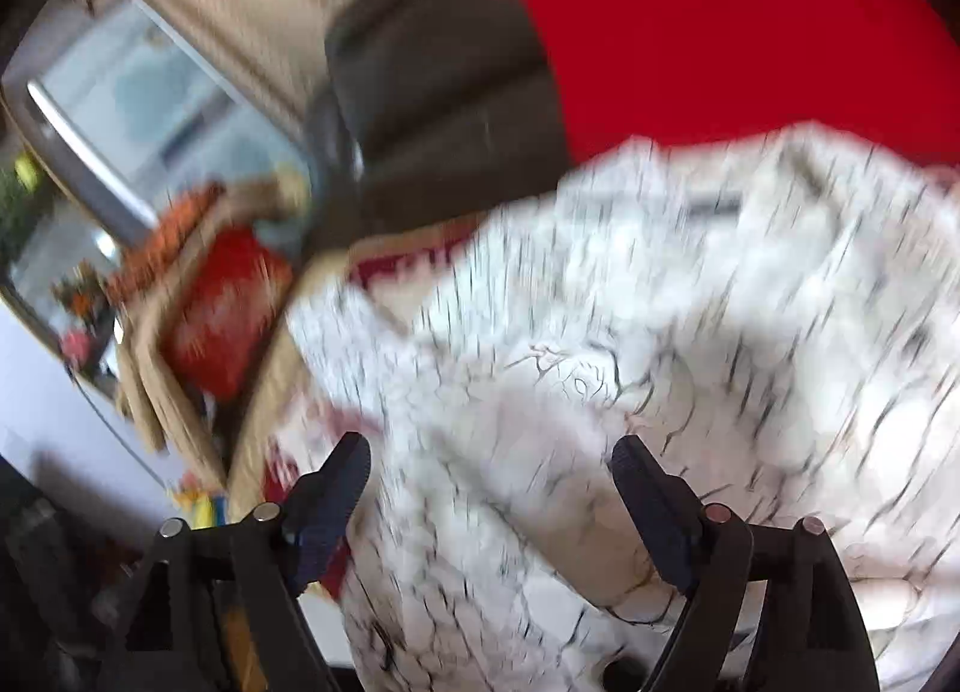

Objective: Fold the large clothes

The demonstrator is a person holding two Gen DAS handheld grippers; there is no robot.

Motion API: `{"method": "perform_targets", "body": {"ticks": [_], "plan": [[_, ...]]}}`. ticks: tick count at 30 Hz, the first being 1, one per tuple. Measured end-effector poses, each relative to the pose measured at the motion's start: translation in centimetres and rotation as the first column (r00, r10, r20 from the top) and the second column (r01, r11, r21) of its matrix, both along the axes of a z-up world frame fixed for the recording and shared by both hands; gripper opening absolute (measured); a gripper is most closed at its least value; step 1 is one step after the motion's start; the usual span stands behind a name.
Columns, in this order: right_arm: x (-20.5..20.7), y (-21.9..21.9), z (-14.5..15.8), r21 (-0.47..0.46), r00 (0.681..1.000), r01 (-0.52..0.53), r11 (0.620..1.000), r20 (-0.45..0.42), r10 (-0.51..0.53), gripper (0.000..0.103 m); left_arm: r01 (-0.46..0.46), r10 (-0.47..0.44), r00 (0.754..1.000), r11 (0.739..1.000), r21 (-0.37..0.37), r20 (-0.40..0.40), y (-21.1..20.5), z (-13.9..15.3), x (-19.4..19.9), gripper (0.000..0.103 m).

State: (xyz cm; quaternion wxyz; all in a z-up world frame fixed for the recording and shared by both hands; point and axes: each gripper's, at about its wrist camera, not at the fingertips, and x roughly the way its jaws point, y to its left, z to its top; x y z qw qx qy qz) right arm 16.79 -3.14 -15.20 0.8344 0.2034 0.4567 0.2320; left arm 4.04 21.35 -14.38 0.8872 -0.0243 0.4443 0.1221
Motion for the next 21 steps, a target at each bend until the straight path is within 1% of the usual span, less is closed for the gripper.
{"method": "perform_targets", "body": {"ticks": [2, 3, 5, 7, 8, 10, 11, 12, 13, 14, 16, 18, 21], "plan": [[-0.5, 0.2, -1.0, -0.025, 0.998, -0.04, 0.999, -0.05, 0.039, 0.086, -0.023, 0.023, 1.0, 1.0, -0.003, 0.001, 1.2, -0.2, 0.0, 0.103], [-0.8, -0.6, -1.3, -0.023, 0.998, -0.04, 0.999, -0.048, 0.039, 0.086, -0.032, 0.032, 0.999, 0.999, -0.007, 0.001, 1.5, -0.2, 0.0, 0.103], [-1.8, -2.9, -0.8, -0.017, 1.0, -0.009, 1.0, 0.002, 0.009, 0.086, -0.046, 0.046, 0.999, 0.999, -0.023, 0.0, 2.3, -0.5, 0.3, 0.103], [-2.1, -5.6, 0.2, -0.015, 0.997, 0.046, 0.999, 0.057, -0.045, 0.086, -0.055, 0.055, 0.998, 0.997, -0.051, 0.002, 3.0, -0.6, 0.8, 0.103], [-2.3, -6.5, 0.1, -0.021, 0.996, 0.059, 0.998, 0.063, -0.057, 0.084, -0.059, 0.06, 0.998, 0.996, -0.07, 0.006, 3.4, -0.7, 1.1, 0.103], [-1.6, -7.6, -1.0, -0.098, 0.998, 0.061, 0.993, 0.031, -0.058, 0.084, -0.077, 0.078, 0.997, 0.992, -0.1, 0.005, 4.4, -1.0, 2.1, 0.103], [-1.0, -7.4, -2.0, -0.135, 0.999, 0.047, 0.99, 0.002, -0.047, 0.082, -0.083, 0.083, 0.997, 0.99, -0.116, 0.001, 4.9, -1.1, 2.6, 0.103], [-0.2, -7.1, -4.3, -0.192, 0.997, 0.007, 0.981, -0.073, -0.022, 0.073, -0.085, 0.086, 0.996, 0.986, -0.146, 0.001, 5.7, -1.3, 3.4, 0.103], [0.0, -7.1, -5.5, -0.229, 0.995, -0.017, 0.973, -0.103, -0.007, 0.07, -0.089, 0.091, 0.996, 0.982, -0.165, 0.003, 6.4, -1.4, 4.0, 0.103], [-0.4, -7.1, -5.3, -0.244, 0.998, -0.02, 0.97, -0.066, 0.004, 0.069, -0.099, 0.1, 0.995, 0.979, -0.178, -0.001, 7.2, -1.6, 4.7, 0.103], [-0.9, -7.3, -3.7, -0.221, 0.999, -0.038, 0.974, -0.024, 0.034, 0.069, -0.116, 0.118, 0.993, 0.97, -0.215, -0.005, 8.7, -1.8, 6.3, 0.103], [-1.4, -8.3, -1.8, -0.144, 0.998, -0.031, 0.989, 0.04, 0.038, 0.069, -0.138, 0.14, 0.99, 0.957, -0.255, -0.011, 10.5, -2.2, 8.4, 0.103], [-1.8, -10.2, -0.2, -0.116, 0.996, -0.025, 0.993, 0.083, 0.035, 0.069, -0.132, 0.131, 0.991, 0.933, -0.334, -0.025, 13.1, -3.0, 12.2, 0.103]]}}
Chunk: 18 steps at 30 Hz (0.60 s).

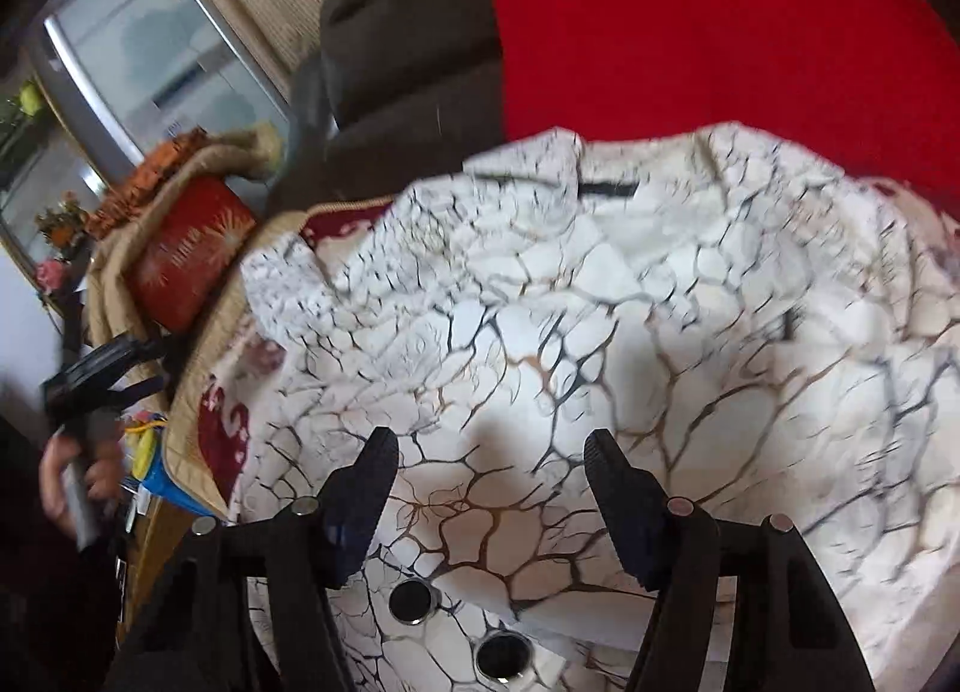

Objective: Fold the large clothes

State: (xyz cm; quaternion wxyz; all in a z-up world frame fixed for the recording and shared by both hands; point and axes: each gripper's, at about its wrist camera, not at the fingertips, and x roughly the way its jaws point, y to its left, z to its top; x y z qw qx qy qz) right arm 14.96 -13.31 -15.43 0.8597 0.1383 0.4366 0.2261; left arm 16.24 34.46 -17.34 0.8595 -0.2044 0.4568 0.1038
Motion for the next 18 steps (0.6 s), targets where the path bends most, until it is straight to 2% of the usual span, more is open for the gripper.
{"method": "perform_targets", "body": {"ticks": [4, 7, 12, 14, 15, 16, 17, 18], "plan": [[-0.9, -3.8, 0.1, 0.0, 0.998, 0.039, 0.999, 0.039, -0.039, 0.069, -0.05, 0.049, 0.999, 0.998, -0.048, -0.012, 3.4, -1.5, 5.0, 0.103], [-1.2, -5.5, -0.7, -0.007, 0.994, 0.083, 0.997, 0.067, -0.082, 0.069, -0.12, 0.115, 0.992, 0.988, -0.096, -0.052, 6.2, -3.4, 8.5, 0.103], [-0.2, -6.1, -1.3, 0.044, 0.99, 0.113, 0.993, 0.082, -0.116, 0.069, -0.223, 0.209, 0.975, 0.942, -0.251, -0.081, 9.8, -6.5, 12.2, 0.101], [0.0, -6.1, -1.3, 0.037, 0.989, 0.114, 0.993, 0.091, -0.117, 0.069, -0.267, 0.25, 0.964, 0.903, -0.338, -0.095, 10.7, -8.0, 13.0, 0.076], [0.1, -6.2, -1.4, 0.034, 0.988, 0.119, 0.992, 0.092, -0.122, 0.069, -0.272, 0.254, 0.962, 0.881, -0.386, -0.098, 11.0, -8.6, 13.2, 0.045], [0.2, -6.3, -1.5, 0.033, 0.988, 0.124, 0.992, 0.09, -0.126, 0.069, -0.282, 0.263, 0.959, 0.864, -0.416, -0.106, 11.1, -9.0, 13.3, 0.026], [0.3, -6.5, -1.5, 0.034, 0.987, 0.131, 0.991, 0.089, -0.134, 0.069, -0.308, 0.285, 0.951, 0.861, -0.406, -0.118, 11.0, -9.2, 13.4, 0.022], [0.3, -6.5, -1.6, 0.035, 0.986, 0.135, 0.99, 0.089, -0.138, 0.069, -0.314, 0.295, 0.949, 0.864, -0.393, -0.11, 10.9, -9.0, 13.4, 0.011]]}}
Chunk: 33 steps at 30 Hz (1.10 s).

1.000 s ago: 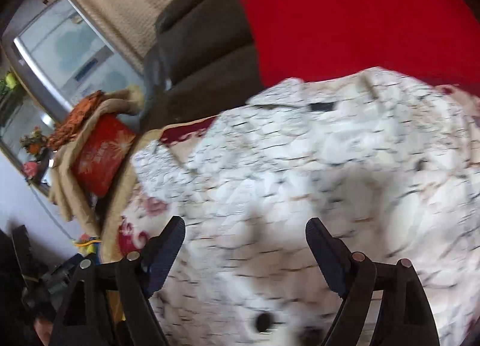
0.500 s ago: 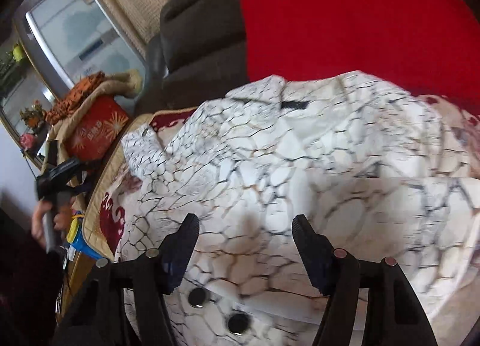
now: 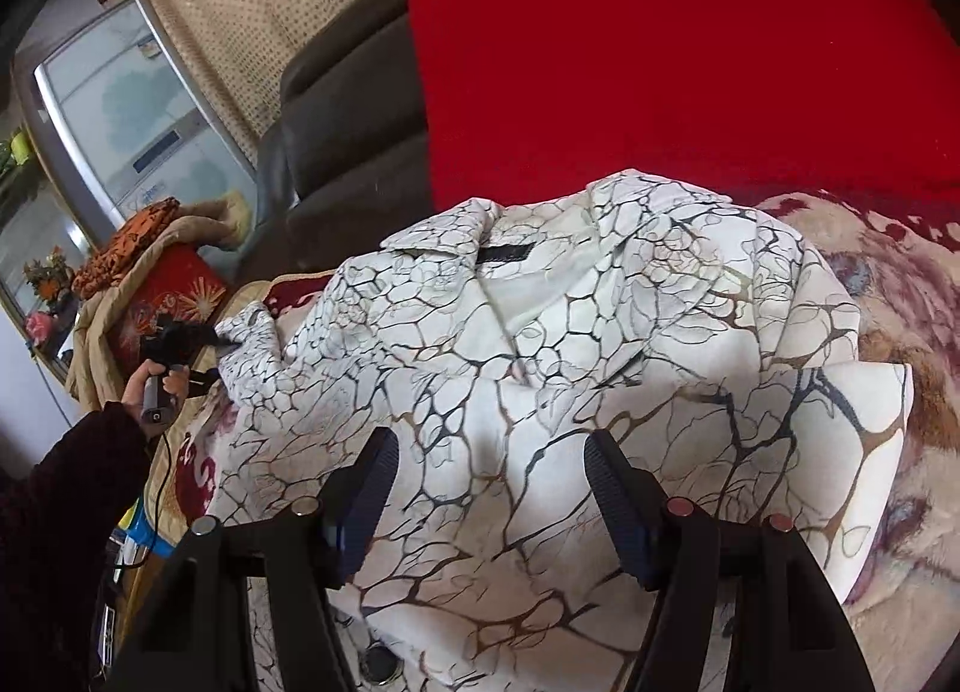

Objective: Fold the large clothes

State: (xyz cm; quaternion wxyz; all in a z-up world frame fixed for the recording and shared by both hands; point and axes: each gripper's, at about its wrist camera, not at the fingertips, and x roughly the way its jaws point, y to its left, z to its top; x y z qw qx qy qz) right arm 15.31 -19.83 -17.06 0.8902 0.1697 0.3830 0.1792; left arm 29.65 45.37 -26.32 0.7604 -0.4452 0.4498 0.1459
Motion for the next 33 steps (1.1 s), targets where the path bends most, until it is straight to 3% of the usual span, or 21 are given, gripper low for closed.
{"method": "perform_targets", "body": {"ticks": [4, 5, 8, 11, 14, 16, 17, 18, 19, 20, 21, 22, 24, 25, 26, 27, 30, 31, 32, 33], "plan": [[0.0, -0.2, 0.2, 0.0, 1.0, 0.018, 1.0, 0.023, -0.018, 0.069, 0.037, -0.052, 0.993, 0.99, 0.132, 0.109, -2.5, 4.2, -0.5, 0.005], [-0.1, -0.3, 0.4, 0.001, 0.999, 0.021, 1.0, 0.029, -0.021, 0.069, 0.074, -0.1, 0.987, 0.978, 0.197, 0.125, -3.8, 5.9, -0.7, 0.005], [-0.4, -0.8, 0.8, 0.014, 0.998, 0.042, 0.999, 0.044, -0.043, 0.069, 0.208, -0.289, 0.943, 0.901, 0.381, 0.167, -9.4, 11.9, -1.9, 0.005], [-0.8, -1.7, 1.4, 0.051, 0.995, 0.075, 0.996, 0.058, -0.078, 0.069, 0.335, -0.495, 0.849, 0.775, 0.536, 0.186, -16.9, 17.5, -4.6, 0.005], [-1.5, -2.9, 2.1, 0.093, 0.99, 0.108, 0.99, 0.081, -0.116, 0.069, 0.447, -0.679, 0.711, 0.636, 0.629, 0.181, -25.3, 21.7, -8.4, 0.005], [-2.1, -3.6, 2.5, 0.112, 0.984, 0.134, 0.985, 0.101, -0.145, 0.069, 0.527, -0.792, 0.589, 0.528, 0.667, 0.161, -31.2, 23.4, -10.9, 0.005], [-2.5, -4.1, 2.7, 0.121, 0.981, 0.148, 0.982, 0.111, -0.161, 0.069, 0.569, -0.846, 0.516, 0.454, 0.685, 0.131, -34.3, 23.8, -12.2, 0.005], [-2.7, -4.4, 2.9, 0.125, 0.978, 0.158, 0.979, 0.116, -0.173, 0.069, 0.613, -0.899, 0.429, 0.363, 0.702, 0.09, -37.6, 23.9, -13.8, 0.007], [-3.0, -5.0, 3.1, 0.134, 0.974, 0.175, 0.975, 0.122, -0.192, 0.069, 0.64, -0.933, 0.357, 0.288, 0.712, 0.056, -40.1, 23.9, -15.1, 0.019], [-3.2, -5.5, 3.2, 0.143, 0.97, 0.19, 0.971, 0.125, -0.208, 0.069, 0.66, -0.962, 0.274, 0.191, 0.727, 0.004, -42.9, 23.6, -16.8, 0.033], [-3.5, -6.0, 3.3, 0.153, 0.967, 0.203, 0.967, 0.125, -0.223, 0.069, 0.654, -0.969, 0.246, 0.144, 0.743, -0.028, -44.3, 23.3, -17.8, 0.071], [-3.8, -6.7, 3.5, 0.159, 0.962, 0.224, 0.962, 0.122, -0.244, 0.069, 0.615, -0.971, 0.23, 0.09, 0.783, -0.069, -45.8, 22.8, -19.2, 0.099], [-4.3, -7.4, 3.8, 0.153, 0.955, 0.25, 0.956, 0.125, -0.27, 0.072, 0.548, -0.969, 0.225, 0.037, 0.836, -0.105, -46.4, 21.8, -20.7, 0.101], [-4.5, -7.8, 3.8, 0.15, 0.953, 0.256, 0.955, 0.127, -0.276, 0.072, 0.556, -0.967, 0.225, 0.026, 0.831, -0.12, -46.2, 21.2, -20.3, 0.101], [-4.7, -8.1, 3.9, 0.149, 0.952, 0.262, 0.953, 0.124, -0.281, 0.072, 0.572, -0.963, 0.238, 0.034, 0.82, -0.126, -45.6, 20.7, -20.1, 0.101], [-4.6, -8.6, 3.8, 0.15, 0.951, 0.266, 0.952, 0.119, -0.285, 0.072, 0.59, -0.955, 0.271, 0.063, 0.805, -0.124, -44.6, 20.2, -19.5, 0.101], [-4.5, -8.6, 3.8, 0.153, 0.954, 0.263, 0.953, 0.104, -0.28, 0.072, 0.633, -0.907, 0.406, 0.191, 0.75, -0.111, -40.7, 18.3, -17.7, 0.101], [-4.3, -8.5, 3.8, 0.153, 0.955, 0.263, 0.953, 0.098, -0.28, 0.072, 0.64, -0.887, 0.451, 0.244, 0.729, -0.099, -39.4, 17.7, -16.8, 0.101], [-3.9, -8.4, 3.6, 0.158, 0.956, 0.264, 0.952, 0.087, -0.28, 0.072, 0.642, -0.861, 0.503, 0.317, 0.698, -0.072, -37.8, 17.1, -15.8, 0.101], [-3.3, -8.3, 3.5, 0.172, 0.959, 0.263, 0.949, 0.064, -0.277, 0.072, 0.64, -0.842, 0.536, 0.363, 0.677, -0.055, -37.0, 16.2, -14.8, 0.101]]}}
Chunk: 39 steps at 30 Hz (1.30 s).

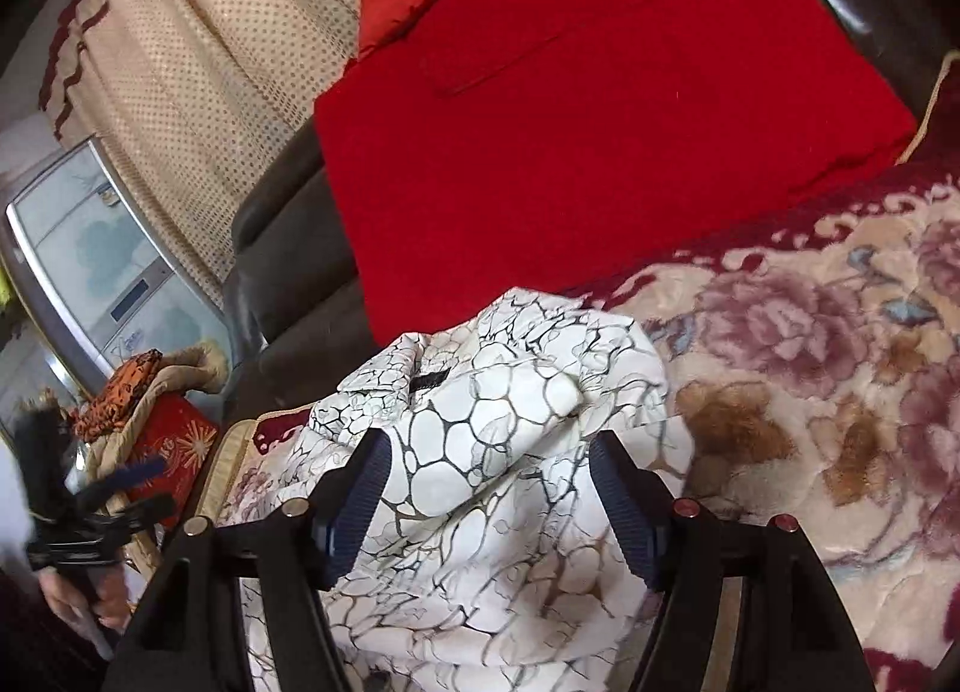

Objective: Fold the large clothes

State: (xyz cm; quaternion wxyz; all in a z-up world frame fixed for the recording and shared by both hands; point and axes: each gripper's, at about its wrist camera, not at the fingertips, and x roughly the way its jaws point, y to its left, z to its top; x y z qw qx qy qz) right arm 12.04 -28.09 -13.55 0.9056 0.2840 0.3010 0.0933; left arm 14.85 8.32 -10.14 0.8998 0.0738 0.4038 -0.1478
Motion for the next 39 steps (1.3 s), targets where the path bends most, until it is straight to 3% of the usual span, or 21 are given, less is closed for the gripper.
{"method": "perform_targets", "body": {"ticks": [3, 9, 12, 14, 16, 17, 18, 21, 23, 26, 28, 29, 32, 34, 37, 38, 39], "plan": [[2.0, 1.0, -0.1, -0.007, 0.999, -0.009, 1.0, -0.054, 0.008, 0.072, -0.114, 0.11, 0.993, 0.991, -0.073, -0.049, 2.2, -1.9, 1.9, 0.101], [7.8, 0.8, -1.3, -0.045, 0.982, 0.009, 0.999, -0.186, -0.017, 0.08, -0.246, 0.231, 0.964, 0.964, -0.101, -0.134, 3.1, -7.5, 5.1, 0.1], [10.3, 0.0, -3.3, 0.049, 0.964, 0.006, 0.999, -0.268, 0.008, 0.081, -0.306, 0.277, 0.942, 0.941, -0.145, -0.188, 4.3, -10.6, 5.8, 0.1], [11.0, 0.9, -3.9, 0.125, 0.959, -0.052, 0.991, -0.27, 0.085, 0.08, -0.343, 0.305, 0.924, 0.928, -0.146, -0.231, 5.0, -12.3, 6.1, 0.092], [11.3, 2.6, -3.4, 0.111, 0.954, -0.118, 0.987, -0.264, 0.143, 0.06, -0.364, 0.319, 0.909, 0.922, -0.134, -0.269, 5.6, -13.7, 6.4, 0.079], [11.3, 3.7, -3.0, 0.107, 0.945, -0.158, 0.982, -0.271, 0.181, 0.021, -0.37, 0.318, 0.903, 0.917, -0.147, -0.288, 6.2, -14.1, 6.3, 0.077], [11.0, 4.5, -2.6, 0.122, 0.938, -0.18, 0.976, -0.279, 0.208, 0.012, -0.372, 0.316, 0.903, 0.914, -0.16, -0.292, 6.5, -14.3, 6.2, 0.073], [8.2, 5.8, 0.7, 0.069, 0.962, -0.172, 0.983, -0.204, 0.183, 0.01, -0.365, 0.31, 0.91, 0.914, -0.18, -0.275, 7.2, -13.4, 5.4, 0.064], [5.3, 6.2, 3.1, 0.02, 0.978, -0.156, 0.988, -0.133, 0.157, 0.009, -0.356, 0.315, 0.921, 0.92, -0.167, -0.23, 7.5, -12.3, 4.4, 0.063], [1.2, 5.5, 3.9, -0.016, 0.992, -0.089, 0.996, -0.095, 0.087, 0.009, -0.35, 0.323, 0.928, 0.926, -0.143, -0.185, 7.6, -11.1, 3.2, 0.063], [0.3, 4.8, 2.1, -0.091, 0.989, -0.027, 0.995, -0.149, 0.014, 0.01, -0.343, 0.317, 0.93, 0.93, -0.131, -0.187, 7.5, -11.2, 3.2, 0.063], [0.4, 4.1, 0.1, -0.125, 0.975, -0.016, 0.992, -0.224, -0.013, 0.013, -0.345, 0.319, 0.927, 0.931, -0.119, -0.196, 7.5, -11.3, 3.4, 0.063], [-0.1, 1.9, -4.3, -0.052, 0.922, 0.005, 0.999, -0.386, -0.025, 0.015, -0.35, 0.325, 0.92, 0.933, -0.088, -0.219, 7.3, -11.3, 3.4, 0.063], [-1.5, 0.9, -4.1, 0.011, 0.926, 0.037, 0.999, -0.376, -0.03, 0.018, -0.344, 0.323, 0.926, 0.935, -0.083, -0.196, 7.2, -10.5, 2.9, 0.063], [-2.6, 0.8, -1.0, -0.054, 0.953, 0.043, 0.998, -0.298, -0.057, 0.022, -0.332, 0.312, 0.935, 0.938, -0.1, -0.17, 6.8, -9.2, 2.4, 0.066], [-2.8, 1.0, -0.2, -0.07, 0.961, 0.051, 0.996, -0.267, -0.068, 0.027, -0.326, 0.308, 0.937, 0.94, -0.097, -0.167, 6.5, -9.0, 2.4, 0.068], [-3.0, 1.1, 0.7, -0.089, 0.97, 0.06, 0.994, -0.23, -0.079, 0.043, -0.328, 0.311, 0.936, 0.941, -0.086, -0.165, 6.2, -8.9, 2.5, 0.073]]}}
